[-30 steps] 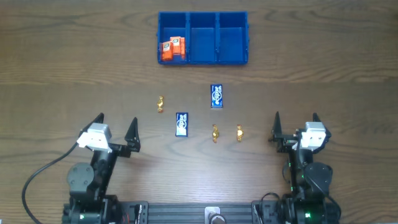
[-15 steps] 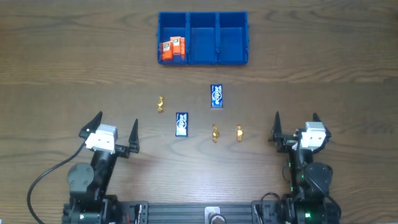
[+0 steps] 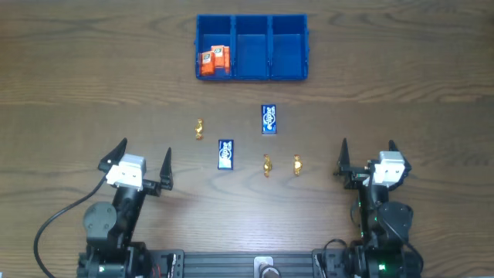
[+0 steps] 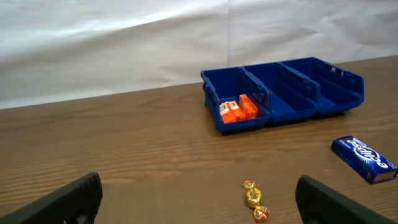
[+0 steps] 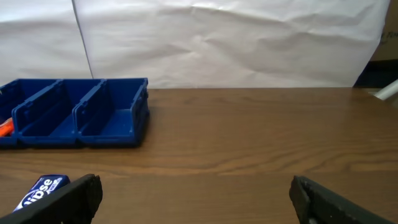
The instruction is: Sort Candies Into Trays
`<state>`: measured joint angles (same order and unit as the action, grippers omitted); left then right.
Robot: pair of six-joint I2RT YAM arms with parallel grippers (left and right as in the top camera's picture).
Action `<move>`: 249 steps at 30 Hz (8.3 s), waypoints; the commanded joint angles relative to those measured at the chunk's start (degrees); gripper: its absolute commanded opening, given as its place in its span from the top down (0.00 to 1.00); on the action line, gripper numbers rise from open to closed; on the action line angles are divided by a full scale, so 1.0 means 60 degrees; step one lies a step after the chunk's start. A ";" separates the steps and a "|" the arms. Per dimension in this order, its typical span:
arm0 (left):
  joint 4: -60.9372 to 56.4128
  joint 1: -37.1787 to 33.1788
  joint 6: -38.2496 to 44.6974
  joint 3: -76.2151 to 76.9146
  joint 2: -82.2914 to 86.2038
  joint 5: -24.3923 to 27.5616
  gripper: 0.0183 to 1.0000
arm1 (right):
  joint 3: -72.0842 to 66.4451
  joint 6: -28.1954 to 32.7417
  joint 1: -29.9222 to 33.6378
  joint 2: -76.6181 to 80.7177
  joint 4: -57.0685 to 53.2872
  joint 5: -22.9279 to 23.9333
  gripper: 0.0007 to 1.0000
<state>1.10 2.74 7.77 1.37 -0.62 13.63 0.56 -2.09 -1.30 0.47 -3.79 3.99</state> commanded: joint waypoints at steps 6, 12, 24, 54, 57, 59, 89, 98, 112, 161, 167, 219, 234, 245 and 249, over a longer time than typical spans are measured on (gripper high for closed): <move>0.0321 0.0029 0.0168 -0.0178 0.0069 0.0164 0.00 | 0.3668 -0.2656 0.0069 0.3887 -0.1410 -0.1530 0.00; 0.0321 0.0029 0.0168 -0.0178 0.0069 0.0168 0.00 | 0.8036 -0.2656 -0.0404 0.8848 -0.4295 -0.2856 0.00; 0.0321 0.0029 0.0168 -0.0178 0.0069 0.0168 0.00 | 1.3074 -0.4018 -0.5431 1.5373 -0.7705 -0.2011 0.00; 0.0321 0.0029 0.0168 -0.0178 0.0069 0.0168 0.00 | 1.4404 -0.7883 -0.8102 2.0451 -0.7836 -0.0299 0.31; 0.0321 0.0029 0.0168 -0.0178 0.0069 0.0168 0.00 | 1.4433 -0.7909 -0.8102 2.0451 -0.7814 -0.0178 0.52; 0.0321 0.0029 0.0168 -0.0178 0.0069 0.0168 0.00 | 1.4498 -0.7901 -0.8069 2.0447 -0.7825 -0.0091 0.64; 0.0321 0.0029 0.0168 -0.0178 0.0069 0.0168 0.00 | 2.0870 -0.3395 -0.4379 2.2323 -0.6896 0.2463 0.81; 0.0321 0.0029 0.0168 -0.0178 0.0069 0.0168 0.00 | 2.0866 -0.3395 -0.4379 2.2673 -0.6874 0.2426 0.70; 0.0321 0.0029 0.0168 -0.0178 0.0069 0.0168 0.00 | 1.8498 -0.3348 -0.4269 1.9948 -0.6743 0.1821 0.18; 0.0321 0.0029 0.0168 -0.0178 0.0069 0.0168 0.00 | 2.2724 -0.3588 -0.4073 2.2046 -0.9985 0.1588 0.80; 0.0321 0.0029 0.0168 -0.0178 0.0069 0.0164 0.00 | 2.2731 -0.3570 -0.4076 2.3307 -0.8856 0.1570 0.79; 0.0317 0.0029 0.0168 -0.0178 0.0069 0.0168 0.00 | 2.2950 -0.5625 -0.7224 2.2465 -1.1817 0.0641 0.15; 0.0321 0.0029 0.0168 -0.0178 0.0069 0.0168 0.00 | 2.1332 -0.7012 -0.7912 2.4054 -1.0910 0.0131 0.20; 0.0321 0.0029 0.0168 -0.0178 0.0069 0.0168 0.00 | 2.1332 -0.7340 -0.7814 2.4272 -1.0728 0.0186 0.30; 0.0321 0.0029 0.0168 -0.0178 0.0069 0.0168 0.00 | 2.1332 -0.7369 -0.7817 2.4498 -1.0663 0.0171 0.32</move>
<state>1.30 2.79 7.81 1.50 -0.58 13.63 128.51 -44.97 -48.71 144.94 -67.88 4.67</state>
